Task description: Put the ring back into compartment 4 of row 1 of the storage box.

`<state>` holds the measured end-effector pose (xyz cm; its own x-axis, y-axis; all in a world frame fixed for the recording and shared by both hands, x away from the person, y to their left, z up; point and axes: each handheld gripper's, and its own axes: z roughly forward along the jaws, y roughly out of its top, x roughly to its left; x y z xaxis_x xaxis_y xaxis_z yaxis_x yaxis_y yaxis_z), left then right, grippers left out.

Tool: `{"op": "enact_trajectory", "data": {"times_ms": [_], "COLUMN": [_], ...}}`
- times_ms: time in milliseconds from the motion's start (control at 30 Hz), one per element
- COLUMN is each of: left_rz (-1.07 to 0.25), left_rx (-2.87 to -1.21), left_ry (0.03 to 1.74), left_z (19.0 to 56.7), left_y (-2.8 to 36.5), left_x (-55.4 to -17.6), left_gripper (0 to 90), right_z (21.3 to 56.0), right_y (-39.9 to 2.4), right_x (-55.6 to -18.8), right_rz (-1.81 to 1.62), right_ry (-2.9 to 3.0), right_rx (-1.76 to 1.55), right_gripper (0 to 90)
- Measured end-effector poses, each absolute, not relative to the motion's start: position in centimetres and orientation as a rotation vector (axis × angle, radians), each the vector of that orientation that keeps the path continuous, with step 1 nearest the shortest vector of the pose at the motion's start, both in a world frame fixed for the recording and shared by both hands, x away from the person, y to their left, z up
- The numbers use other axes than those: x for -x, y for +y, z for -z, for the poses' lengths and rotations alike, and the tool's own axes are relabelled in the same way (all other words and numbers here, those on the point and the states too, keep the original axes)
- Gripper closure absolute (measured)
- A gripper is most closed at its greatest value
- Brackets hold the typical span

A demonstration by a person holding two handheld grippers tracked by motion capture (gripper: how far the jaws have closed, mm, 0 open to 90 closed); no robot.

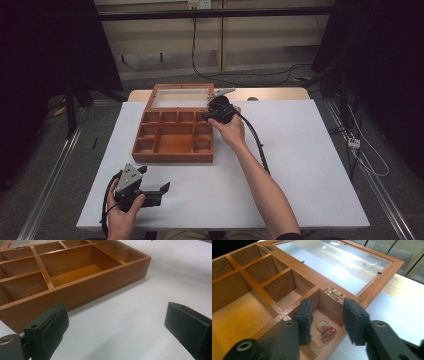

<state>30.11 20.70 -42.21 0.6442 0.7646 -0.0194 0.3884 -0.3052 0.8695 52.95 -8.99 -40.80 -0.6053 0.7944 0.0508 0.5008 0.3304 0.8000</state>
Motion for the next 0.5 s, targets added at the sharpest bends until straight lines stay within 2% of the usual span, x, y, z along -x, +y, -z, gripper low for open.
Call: {"op": "enact_trajectory", "data": {"times_ms": [500], "left_rz": [-0.505], "left_rx": [-1.924], "left_ry": [0.932], "left_z": [42.43], "left_y": [20.62], "left_x": [-30.43], "left_gripper": [5.0], "right_z": [40.23], "right_y": [-9.55], "right_x": [-52.74], "right_rz": [-1.175], "right_ry": [2.222], "right_rx": [-1.188], "right_gripper": [26.6]}}
